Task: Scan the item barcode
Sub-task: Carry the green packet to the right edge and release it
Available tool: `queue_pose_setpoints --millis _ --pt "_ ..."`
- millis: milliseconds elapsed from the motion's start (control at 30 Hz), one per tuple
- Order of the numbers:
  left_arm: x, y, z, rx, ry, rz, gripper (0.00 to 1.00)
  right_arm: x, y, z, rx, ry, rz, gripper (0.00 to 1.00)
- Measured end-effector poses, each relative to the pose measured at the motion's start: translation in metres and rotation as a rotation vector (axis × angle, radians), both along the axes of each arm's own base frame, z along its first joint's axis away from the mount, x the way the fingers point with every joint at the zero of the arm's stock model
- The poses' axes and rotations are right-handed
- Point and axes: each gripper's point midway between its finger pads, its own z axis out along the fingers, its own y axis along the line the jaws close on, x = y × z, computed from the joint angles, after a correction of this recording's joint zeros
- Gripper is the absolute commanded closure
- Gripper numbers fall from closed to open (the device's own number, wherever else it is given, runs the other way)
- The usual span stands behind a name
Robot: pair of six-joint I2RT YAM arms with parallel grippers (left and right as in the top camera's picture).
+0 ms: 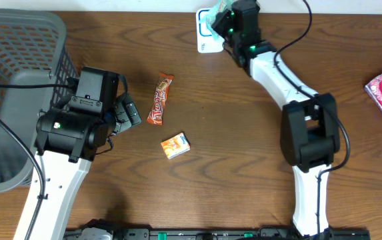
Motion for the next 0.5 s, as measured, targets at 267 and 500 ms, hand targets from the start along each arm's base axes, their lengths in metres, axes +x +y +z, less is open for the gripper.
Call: queue_pose_setpoints --millis 267,500 --pt "0.000 0.000 0.000 0.000 0.000 0.000 0.02 -0.031 -0.185 0.039 -0.128 0.155 -0.198 0.99" --pt "0.000 0.000 0.000 0.000 0.000 0.000 0.02 -0.099 -0.338 0.035 -0.270 0.350 -0.347 0.99"
